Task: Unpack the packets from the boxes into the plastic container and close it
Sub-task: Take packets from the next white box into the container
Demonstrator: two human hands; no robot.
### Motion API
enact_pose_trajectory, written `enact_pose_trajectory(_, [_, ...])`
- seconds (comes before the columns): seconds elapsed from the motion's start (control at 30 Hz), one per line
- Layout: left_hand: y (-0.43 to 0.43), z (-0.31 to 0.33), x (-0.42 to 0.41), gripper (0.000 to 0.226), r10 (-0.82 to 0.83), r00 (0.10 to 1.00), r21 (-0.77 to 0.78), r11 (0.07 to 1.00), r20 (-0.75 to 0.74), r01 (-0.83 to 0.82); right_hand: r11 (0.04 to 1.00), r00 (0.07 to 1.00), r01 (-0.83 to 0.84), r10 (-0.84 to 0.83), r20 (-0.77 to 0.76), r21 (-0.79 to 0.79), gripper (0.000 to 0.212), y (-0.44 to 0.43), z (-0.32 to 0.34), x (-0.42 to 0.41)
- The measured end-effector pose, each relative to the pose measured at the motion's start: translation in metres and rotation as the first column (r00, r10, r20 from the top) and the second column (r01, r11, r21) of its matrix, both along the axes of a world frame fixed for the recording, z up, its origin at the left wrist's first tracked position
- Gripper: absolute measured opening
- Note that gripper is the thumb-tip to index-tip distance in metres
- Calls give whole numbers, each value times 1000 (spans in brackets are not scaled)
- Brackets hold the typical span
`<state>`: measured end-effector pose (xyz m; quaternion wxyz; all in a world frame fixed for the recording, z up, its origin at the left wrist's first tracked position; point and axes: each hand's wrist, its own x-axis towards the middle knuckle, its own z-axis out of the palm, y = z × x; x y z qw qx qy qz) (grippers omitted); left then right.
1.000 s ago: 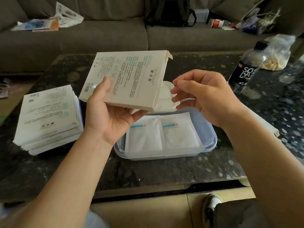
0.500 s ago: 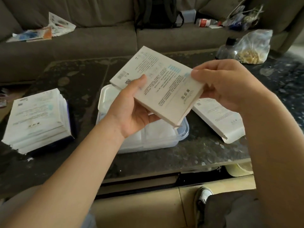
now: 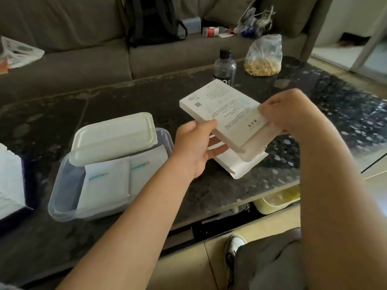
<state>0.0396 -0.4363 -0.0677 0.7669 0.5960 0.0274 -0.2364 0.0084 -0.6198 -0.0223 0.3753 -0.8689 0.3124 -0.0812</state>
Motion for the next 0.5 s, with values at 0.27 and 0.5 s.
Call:
enact_pose_trajectory(0.27, [-15, -51, 9, 9, 50, 979, 375, 919, 199, -123, 989, 984, -102, 85, -157, -104, 21, -17, -46, 22])
enact_pose_trajectory(0.5, [-19, -66, 12, 12, 45, 975, 466, 873, 217, -144, 985, 977, -127, 104, -187, -113, 17, -10, -54, 29])
